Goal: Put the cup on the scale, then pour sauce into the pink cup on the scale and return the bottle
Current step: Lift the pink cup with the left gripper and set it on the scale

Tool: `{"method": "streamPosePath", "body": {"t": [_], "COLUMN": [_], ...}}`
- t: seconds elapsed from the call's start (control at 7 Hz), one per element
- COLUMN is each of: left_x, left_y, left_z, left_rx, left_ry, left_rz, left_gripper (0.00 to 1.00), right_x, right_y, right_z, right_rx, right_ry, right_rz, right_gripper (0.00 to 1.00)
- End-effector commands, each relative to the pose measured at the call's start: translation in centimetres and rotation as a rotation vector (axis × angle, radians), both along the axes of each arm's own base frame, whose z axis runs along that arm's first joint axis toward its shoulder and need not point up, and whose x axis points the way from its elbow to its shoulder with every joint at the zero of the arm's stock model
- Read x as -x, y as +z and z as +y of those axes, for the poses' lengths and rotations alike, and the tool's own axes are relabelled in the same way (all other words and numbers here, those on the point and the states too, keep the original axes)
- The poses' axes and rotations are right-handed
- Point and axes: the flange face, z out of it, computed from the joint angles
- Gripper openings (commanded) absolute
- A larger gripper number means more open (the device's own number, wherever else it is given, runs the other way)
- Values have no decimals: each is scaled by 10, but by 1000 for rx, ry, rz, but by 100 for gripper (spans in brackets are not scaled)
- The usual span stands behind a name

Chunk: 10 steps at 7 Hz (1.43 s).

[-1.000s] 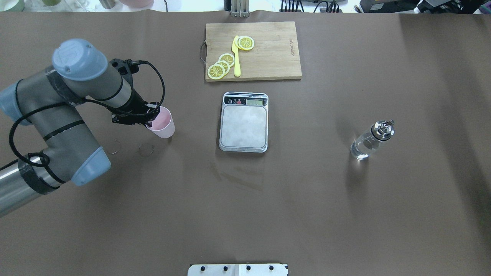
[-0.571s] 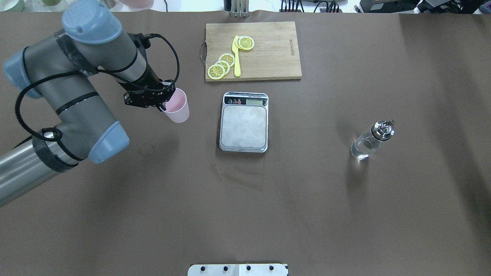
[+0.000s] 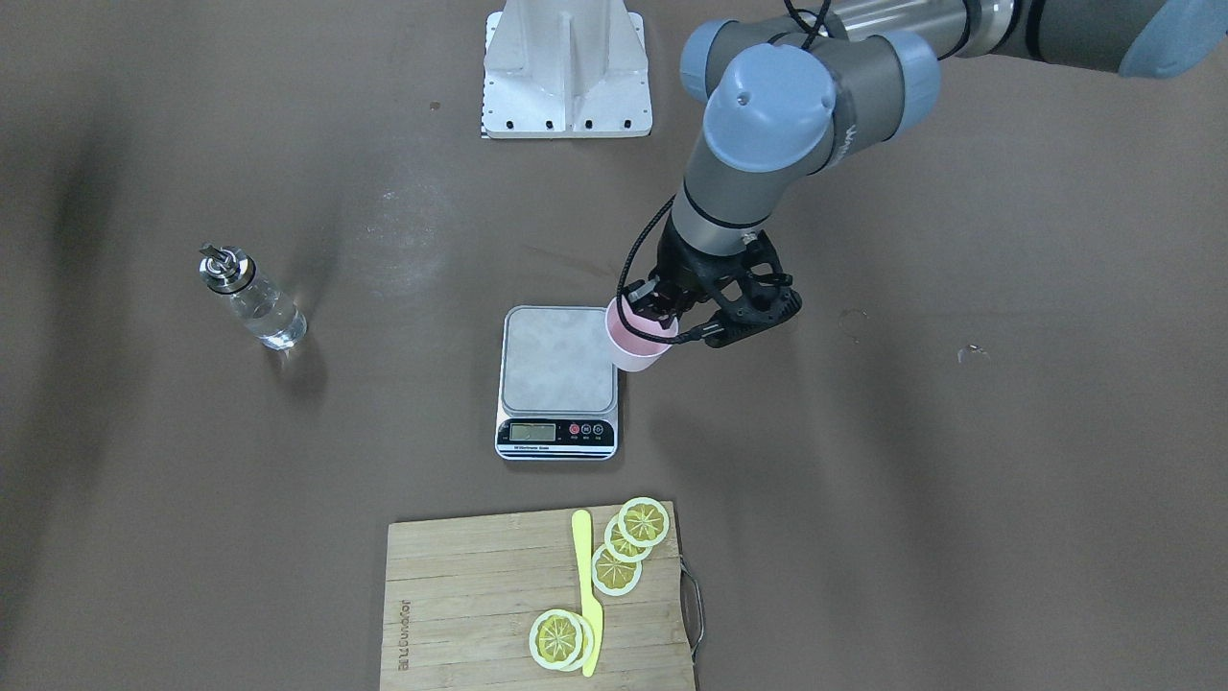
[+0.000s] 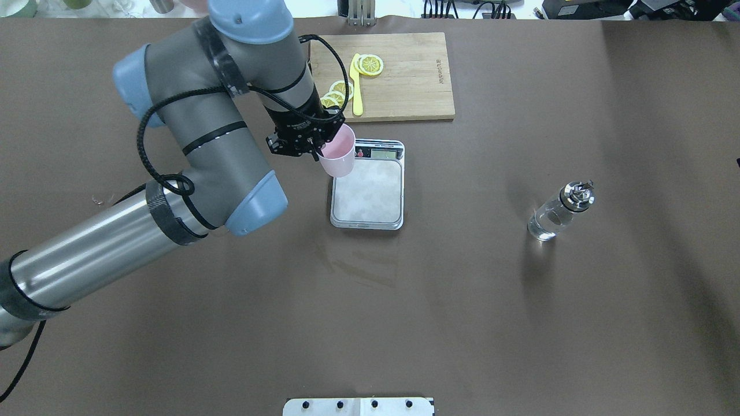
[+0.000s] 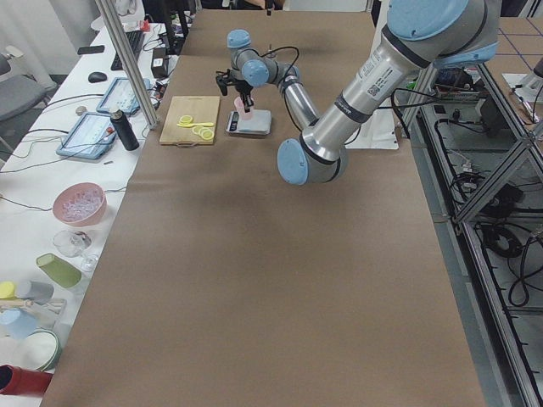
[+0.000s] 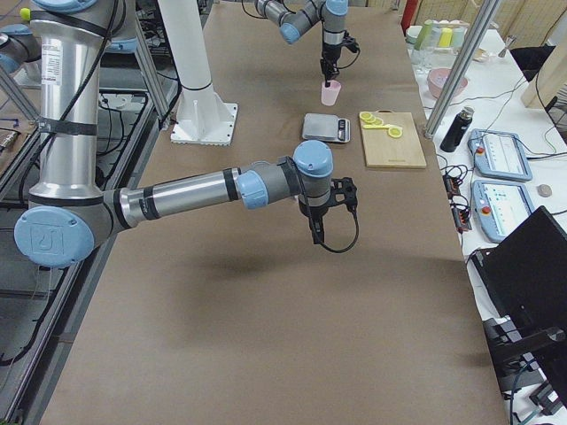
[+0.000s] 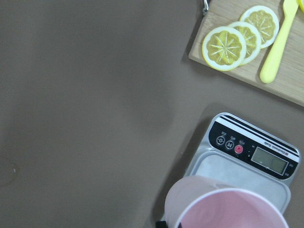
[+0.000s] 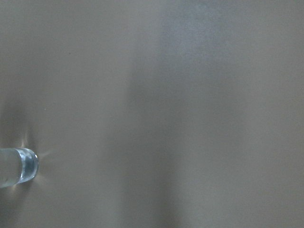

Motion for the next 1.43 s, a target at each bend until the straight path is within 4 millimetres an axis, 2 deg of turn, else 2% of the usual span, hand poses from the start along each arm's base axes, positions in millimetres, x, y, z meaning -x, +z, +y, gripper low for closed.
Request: {"method": "streamPosePath", "body": {"t": [0.0, 0.14, 0.29, 0.57, 0.71, 0.86, 1.0, 1.14, 1.29], "left_x": [-46, -66, -74, -75, -73, -73, -66, -37, -1], "left_y": [-5, 5, 11, 7, 6, 9, 0, -12, -6], "left_z": [22, 21, 19, 18, 16, 16, 19, 13, 10], "left_rx": [8, -6, -11, -8, -30, -33, -46, -54, -58], "left_ry": [0, -5, -5, -13, -9, -8, -3, -18, 8], "left_rz": [-33, -44, -33, -24, -6, -4, 11, 32, 50], "left_gripper": [0, 0, 0, 0, 52, 98, 99, 99, 99], "right_x": [8, 17, 23, 25, 25, 24, 26, 25, 21], "right_y": [-18, -29, -33, -34, -36, -36, -48, -71, -83], "right_z": [4, 7, 9, 9, 9, 10, 13, 20, 38], "right_rx": [-16, 3, 8, 9, 6, 5, -16, -60, -61], "right_ry": [-2, 10, 7, 5, 5, 4, 0, -2, 4], "right_rz": [-9, -20, -24, -24, -25, -26, -33, -47, -58], "right_gripper": [100, 100, 100, 100, 100, 100, 100, 100, 100]}}
